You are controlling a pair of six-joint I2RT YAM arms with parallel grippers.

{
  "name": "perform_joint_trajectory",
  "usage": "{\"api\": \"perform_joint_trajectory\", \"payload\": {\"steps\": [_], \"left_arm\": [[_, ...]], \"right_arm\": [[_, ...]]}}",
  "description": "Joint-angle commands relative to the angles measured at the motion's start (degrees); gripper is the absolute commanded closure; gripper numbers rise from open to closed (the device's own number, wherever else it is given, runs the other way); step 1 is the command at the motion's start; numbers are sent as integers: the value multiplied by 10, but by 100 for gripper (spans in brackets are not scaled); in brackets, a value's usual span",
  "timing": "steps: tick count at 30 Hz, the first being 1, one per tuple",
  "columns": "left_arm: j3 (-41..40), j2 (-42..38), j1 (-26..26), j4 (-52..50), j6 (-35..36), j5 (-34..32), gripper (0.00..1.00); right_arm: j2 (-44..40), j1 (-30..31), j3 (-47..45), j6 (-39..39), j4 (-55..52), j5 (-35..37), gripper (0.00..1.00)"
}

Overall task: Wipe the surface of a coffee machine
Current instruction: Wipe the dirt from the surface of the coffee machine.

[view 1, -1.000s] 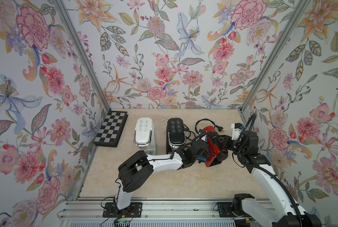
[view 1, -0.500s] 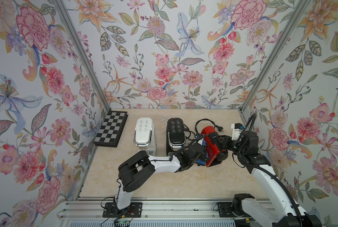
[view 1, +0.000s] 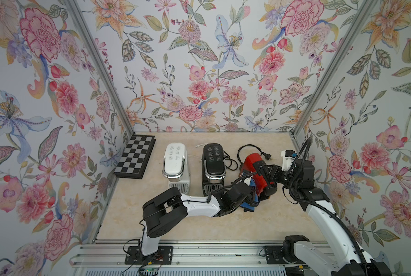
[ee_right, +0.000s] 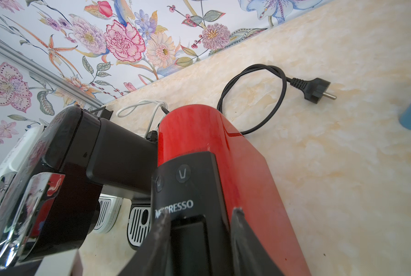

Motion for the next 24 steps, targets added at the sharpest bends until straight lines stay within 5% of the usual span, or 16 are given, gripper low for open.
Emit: {"api": "perform_joint_trajectory", "payload": {"steps": [1,15,24], "left_arm": [[20,-23,-17,19,-3,19,100],[134,-25,5,-31,76,34,100],[133,-15,61,-32,89,39,100]], "right_arm": [[3,7,-6,-5,-88,-21,57],[1,7,-9,13,-90,-22,57],[2,9,-4,13,-90,-24,57]]}}
